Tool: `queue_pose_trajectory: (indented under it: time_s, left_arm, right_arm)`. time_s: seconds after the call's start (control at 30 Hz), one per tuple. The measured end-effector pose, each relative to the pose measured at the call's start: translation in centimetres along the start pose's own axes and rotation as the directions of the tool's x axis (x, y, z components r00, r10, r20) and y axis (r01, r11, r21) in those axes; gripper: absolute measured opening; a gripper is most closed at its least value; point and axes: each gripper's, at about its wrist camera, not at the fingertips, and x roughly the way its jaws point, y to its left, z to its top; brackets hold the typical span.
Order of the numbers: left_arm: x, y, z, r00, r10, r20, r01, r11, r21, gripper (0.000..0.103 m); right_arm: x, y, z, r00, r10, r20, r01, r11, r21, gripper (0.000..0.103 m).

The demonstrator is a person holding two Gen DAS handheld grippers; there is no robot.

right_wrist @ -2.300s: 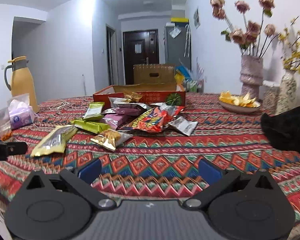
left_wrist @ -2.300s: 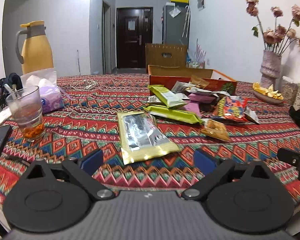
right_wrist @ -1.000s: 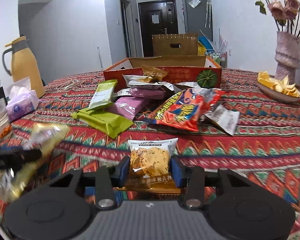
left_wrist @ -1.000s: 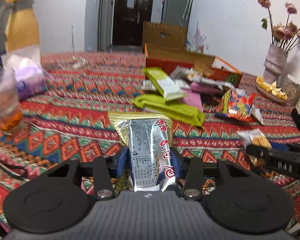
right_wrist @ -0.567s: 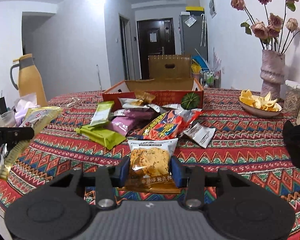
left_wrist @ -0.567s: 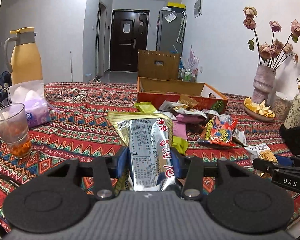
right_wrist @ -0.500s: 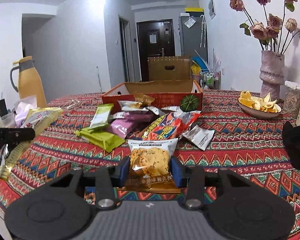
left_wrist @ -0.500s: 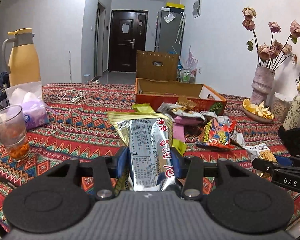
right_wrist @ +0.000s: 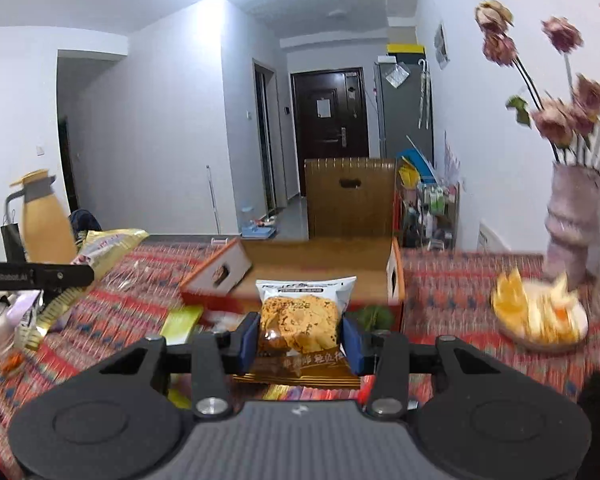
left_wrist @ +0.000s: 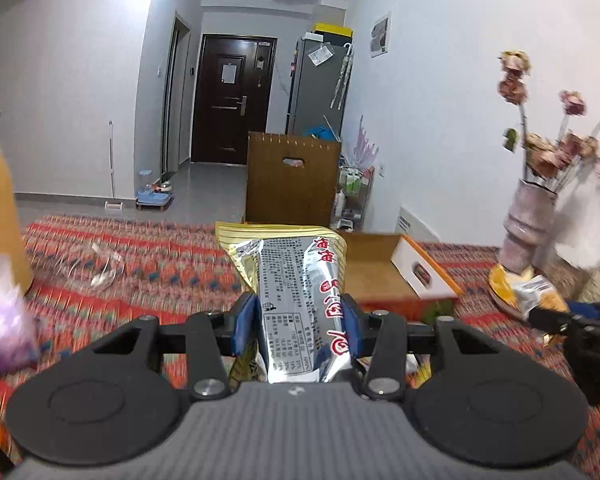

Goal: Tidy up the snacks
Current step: 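Carry both packets into the orange box and open both tools to release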

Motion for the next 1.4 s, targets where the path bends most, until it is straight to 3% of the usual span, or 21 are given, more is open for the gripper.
queue_pose_trajectory:
  time_s: [0.23, 0.47, 0.57, 0.63, 0.73, 0.8, 0.83, 0.93, 1.2, 1.3, 1.4]
  left_arm:
    - [11.6, 1.4, 5.7, 0.998, -0.009, -0.064, 0.007, 0.999, -0.032, 0.045]
    - [23.4, 2.1, 8.1, 0.987, -0.017, -0.16, 0.012, 0.999, -0.035, 0.046]
    - [28.5, 2.0, 7.2, 0.981, -0.006, -0.192, 0.011, 1.0, 0.023, 0.046]
    - [31.5, 2.3, 6.3, 0.965, -0.023, -0.26, 0.027, 1.0, 0.011, 0.047]
    - [34.3, 2.5, 5.0, 0.953, 0.013, -0.303, -0.005, 1.0, 0.028, 0.055]
    - [34.5, 2.4, 4.7, 0.952, 0.003, -0.305, 0.009, 0.999, 0.038, 0.063]
    - [34.5, 2.4, 4.7, 0.956, -0.007, -0.294, 0.019, 0.999, 0.036, 0.068]
    - [34.8, 2.1, 4.4, 0.95, -0.007, -0.311, 0.03, 0.997, 0.067, 0.069]
    - [33.5, 2.5, 4.9, 0.967, -0.008, -0.256, 0.024, 0.998, 0.062, 0.074]
    - [30.8, 2.7, 6.3, 0.974, -0.004, -0.227, 0.014, 0.999, 0.041, 0.078]
    - [27.1, 2.5, 8.1, 0.981, -0.012, -0.192, 0.019, 0.999, 0.039, 0.079]
  right_arm:
    - [10.4, -3.6, 7.3, 1.0, 0.003, -0.021, -0.003, 1.0, -0.005, 0.042]
    - [23.9, -5.1, 10.5, 0.989, -0.082, -0.126, 0.078, 0.996, -0.037, 0.043]
    - [30.6, -6.3, 10.4, 0.966, -0.104, -0.235, 0.102, 0.995, -0.021, 0.042]
    - [34.6, -7.6, 9.9, 0.945, -0.088, -0.314, 0.101, 0.995, 0.026, 0.043]
    - [38.8, -7.5, 8.7, 0.917, -0.184, -0.353, 0.17, 0.983, -0.07, 0.043]
    - [40.2, -7.5, 8.0, 0.911, -0.211, -0.355, 0.192, 0.977, -0.089, 0.046]
    - [40.6, -7.5, 7.9, 0.908, -0.21, -0.362, 0.193, 0.978, -0.084, 0.054]
    - [40.1, -6.9, 7.8, 0.924, -0.177, -0.341, 0.157, 0.984, -0.084, 0.073]
    - [39.2, -7.1, 7.3, 0.917, -0.206, -0.341, 0.186, 0.978, -0.09, 0.077]
    - [37.8, -6.9, 8.0, 0.926, -0.213, -0.313, 0.197, 0.977, -0.08, 0.078]
    - [34.3, -6.2, 9.7, 0.95, -0.153, -0.272, 0.154, 0.988, -0.02, 0.081]
